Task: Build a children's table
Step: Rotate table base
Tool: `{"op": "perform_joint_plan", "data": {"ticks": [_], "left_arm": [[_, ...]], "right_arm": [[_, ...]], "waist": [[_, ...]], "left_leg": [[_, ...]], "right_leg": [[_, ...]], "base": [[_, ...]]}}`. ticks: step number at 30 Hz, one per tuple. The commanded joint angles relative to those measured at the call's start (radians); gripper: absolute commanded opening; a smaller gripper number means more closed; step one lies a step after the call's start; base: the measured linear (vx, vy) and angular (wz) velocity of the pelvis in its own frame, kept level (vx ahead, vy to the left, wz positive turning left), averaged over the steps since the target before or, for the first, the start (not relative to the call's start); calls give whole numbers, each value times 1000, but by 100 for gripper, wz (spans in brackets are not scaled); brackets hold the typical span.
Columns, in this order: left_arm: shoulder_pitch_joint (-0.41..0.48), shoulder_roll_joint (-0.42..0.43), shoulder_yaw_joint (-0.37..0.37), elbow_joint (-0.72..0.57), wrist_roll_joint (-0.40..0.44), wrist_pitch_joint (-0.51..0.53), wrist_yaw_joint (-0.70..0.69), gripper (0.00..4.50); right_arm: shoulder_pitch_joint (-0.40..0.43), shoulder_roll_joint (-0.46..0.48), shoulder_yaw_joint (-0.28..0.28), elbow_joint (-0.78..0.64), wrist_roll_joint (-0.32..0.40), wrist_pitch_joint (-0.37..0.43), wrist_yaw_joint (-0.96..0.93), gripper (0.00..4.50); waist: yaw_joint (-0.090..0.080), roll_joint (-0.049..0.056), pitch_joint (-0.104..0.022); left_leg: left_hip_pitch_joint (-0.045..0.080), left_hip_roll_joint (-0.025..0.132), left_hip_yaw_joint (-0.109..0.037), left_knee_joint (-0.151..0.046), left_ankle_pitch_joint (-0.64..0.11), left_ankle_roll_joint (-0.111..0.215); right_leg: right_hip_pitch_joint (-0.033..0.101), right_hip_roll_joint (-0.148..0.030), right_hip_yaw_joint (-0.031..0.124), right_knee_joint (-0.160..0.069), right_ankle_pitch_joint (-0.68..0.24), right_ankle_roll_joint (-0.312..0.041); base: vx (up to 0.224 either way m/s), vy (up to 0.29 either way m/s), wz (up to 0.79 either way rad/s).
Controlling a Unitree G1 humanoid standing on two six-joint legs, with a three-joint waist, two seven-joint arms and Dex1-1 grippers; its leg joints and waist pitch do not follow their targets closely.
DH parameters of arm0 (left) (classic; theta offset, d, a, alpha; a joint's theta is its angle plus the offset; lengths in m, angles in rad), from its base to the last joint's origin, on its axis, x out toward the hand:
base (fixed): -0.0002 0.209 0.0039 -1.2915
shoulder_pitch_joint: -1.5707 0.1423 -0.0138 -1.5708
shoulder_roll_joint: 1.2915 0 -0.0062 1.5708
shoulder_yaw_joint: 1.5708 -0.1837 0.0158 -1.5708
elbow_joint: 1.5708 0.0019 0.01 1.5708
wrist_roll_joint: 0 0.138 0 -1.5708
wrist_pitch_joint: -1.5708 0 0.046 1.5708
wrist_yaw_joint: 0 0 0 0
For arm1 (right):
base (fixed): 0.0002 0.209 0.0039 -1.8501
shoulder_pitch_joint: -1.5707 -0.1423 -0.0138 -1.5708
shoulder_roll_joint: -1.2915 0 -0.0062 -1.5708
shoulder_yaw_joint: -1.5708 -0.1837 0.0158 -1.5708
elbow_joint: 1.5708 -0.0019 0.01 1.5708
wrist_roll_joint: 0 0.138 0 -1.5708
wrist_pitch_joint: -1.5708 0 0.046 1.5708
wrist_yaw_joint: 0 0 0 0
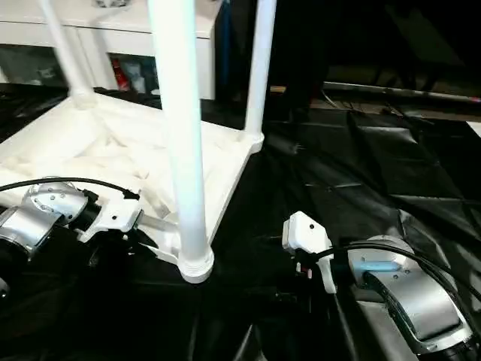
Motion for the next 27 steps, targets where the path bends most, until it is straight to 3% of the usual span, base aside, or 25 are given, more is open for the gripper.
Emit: {"op": "perform_joint_plan", "data": {"ticks": [1, 4, 5, 7, 8, 10, 11, 12, 13, 14, 15, 16, 21, 22, 23, 27], "left_arm": [[26, 8, 42, -37, -39, 39, 7, 9], [68, 14, 53, -88, -56, 90, 17, 4], [110, 16, 59, -138, -64, 126, 35, 4], [177, 1, 72, -218, -64, 210, 106, 4], [193, -14, 79, -232, -48, 248, 164, 4], [201, -25, 84, -240, -36, 272, 203, 4], [218, -47, 96, -265, -34, 331, 251, 4], [232, -62, 104, -289, -34, 378, 282, 4], [257, -94, 116, -338, -45, 445, 329, 4], [273, -115, 121, -370, -47, 483, 359, 4], [284, -139, 124, -396, -44, 506, 394, 4], [292, -157, 127, -417, -38, 520, 421, 4], [301, -198, 90, -460, 10, 530, 478, 4], [302, -200, 85, -465, 17, 533, 481, 4], [305, -201, 78, -477, 25, 537, 484, 4], [308, -195, 64, -503, 49, 553, 496, 4]], "right_arm": [[-3, 8, -4, 11, -13, -10, -16, 450], [-4, 29, -10, 21, -16, -12, -48, 450], [-8, 59, -22, 38, -17, -13, -90, 450], [-7, 106, -43, 57, 4, -11, -130, 450], [-6, 112, -42, 59, 5, -5, -138, 450], [-5, 115, -41, 61, 4, -1, -142, 450], [-5, 117, -37, 66, 0, -4, -143, 450], [-5, 119, -34, 70, -2, -6, -144, 450], [-10, 127, -32, 86, -13, -11, -156, 450], [-14, 132, -31, 99, -20, -16, -165, 450], [-19, 137, -30, 115, -29, -21, -177, 450], [-23, 143, -31, 127, -36, -25, -187, 450], [-32, 158, -27, 159, -54, -46, -210, 450], [-33, 159, -26, 161, -55, -48, -213, 450], [-32, 161, -25, 162, -58, -51, -217, 450], [-22, 169, -26, 162, -64, -59, -224, 450]], "waist": [[6, 11, -61], [3, 11, -62], [1, 5, -65], [-5, 3, -63], [-6, -4, -63], [-3, 1, -59], [-3, -5, -57], [-3, -2, -56], [-6, -11, -56], [-8, -14, -56], [-10, -11, -56], [-14, -19, -56], [-12, -10, -60], [-12, -12, -61], [-10, -6, -61], [-4, -9, -64]], "left_leg": [[-7, 94, -34, -85, -93, 15], [-10, 92, -32, -85, -78, 16], [-10, 93, -30, -84, -65, 18], [-11, 91, -28, -83, -59, 17], [-10, 90, -26, -83, -58, 22], [-8, 89, -24, -83, -66, 30], [-8, 89, -23, -84, -78, 33], [-8, 90, -25, -85, -84, 30], [-10, 89, -25, -86, -87, 30], [-14, 88, -26, -85, -78, 32], [-15, 85, -26, -84, -75, 38], [-14, 82, -24, -82, -71, 46], [-12, 80, -23, -79, -52, 77], [-12, 81, -23, -79, -50, 80], [-13, 81, -24, -80, -52, 81], [-12, 85, -23, -81, -43, 81]], "right_leg": [[52, -133, 61, -70, -110, -256], [53, -132, 59, -68, -88, -261], [55, -133, 60, -67, -76, -265], [53, -131, 59, -67, -86, -269], [53, -130, 58, -70, -95, -268], [49, -126, 58, -76, -142, -255], [49, -125, 59, -80, -186, -241], [50, -128, 58, -81, -220, -232], [52, -128, 58, -84, -257, -218], [54, -130, 57, -82, -263, -217], [50, -129, 57, -87, -290, -203], [48, -126, 56, -92, -310, -192], [42, -119, 56, -92, -285, -174], [42, -118, 57, -91, -275, -174], [42, -119, 56, -90, -268, -178], [44, -119, 55, -84, -200, -193]], "base": [[0, 0, 0], [0, 0, 0], [0, 0, 0], [0, 0, 0], [0, 0, 0], [0, 0, 0], [0, 0, 0], [0, 0, 0], [0, 0, 0], [0, 0, 0], [0, 0, 0], [0, 0, 0], [0, 0, 0], [0, 0, 0], [0, 0, 0], [0, 0, 0]]}}
